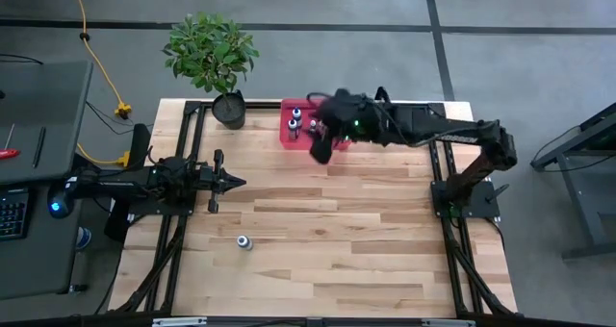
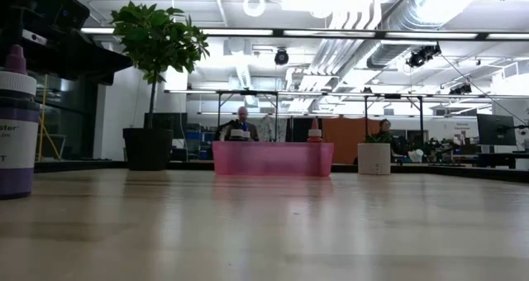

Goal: Pick & Place food coloring
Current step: Put the large violet food coloring bottle into the red bin

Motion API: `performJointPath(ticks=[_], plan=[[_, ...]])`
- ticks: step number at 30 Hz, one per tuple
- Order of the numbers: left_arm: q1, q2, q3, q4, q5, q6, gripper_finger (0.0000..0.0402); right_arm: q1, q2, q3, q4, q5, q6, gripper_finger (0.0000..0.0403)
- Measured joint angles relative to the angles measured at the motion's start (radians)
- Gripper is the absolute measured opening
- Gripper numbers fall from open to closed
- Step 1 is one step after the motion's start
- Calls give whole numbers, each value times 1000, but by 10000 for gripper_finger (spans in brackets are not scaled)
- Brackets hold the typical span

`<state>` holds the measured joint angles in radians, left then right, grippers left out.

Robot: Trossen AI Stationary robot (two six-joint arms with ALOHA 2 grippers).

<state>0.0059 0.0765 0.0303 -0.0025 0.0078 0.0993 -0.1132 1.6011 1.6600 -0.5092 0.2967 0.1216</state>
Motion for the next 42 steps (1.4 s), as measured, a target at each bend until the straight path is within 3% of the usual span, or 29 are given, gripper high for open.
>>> performJointPath(ticks=[6,11,28,34,42], plan=[[0,0,0,0,0,0,0,141,90,122,-47,-243,-116,202],[0,0,0,0,0,0,0,204,161,143,-76,-415,-123,202],[0,0,0,0,0,0,0,226,440,143,-136,-490,-73,202],[0,0,0,0,0,0,0,231,530,143,45,-484,-127,203],[0,0,0,0,0,0,0,251,641,143,239,-573,-96,220]])
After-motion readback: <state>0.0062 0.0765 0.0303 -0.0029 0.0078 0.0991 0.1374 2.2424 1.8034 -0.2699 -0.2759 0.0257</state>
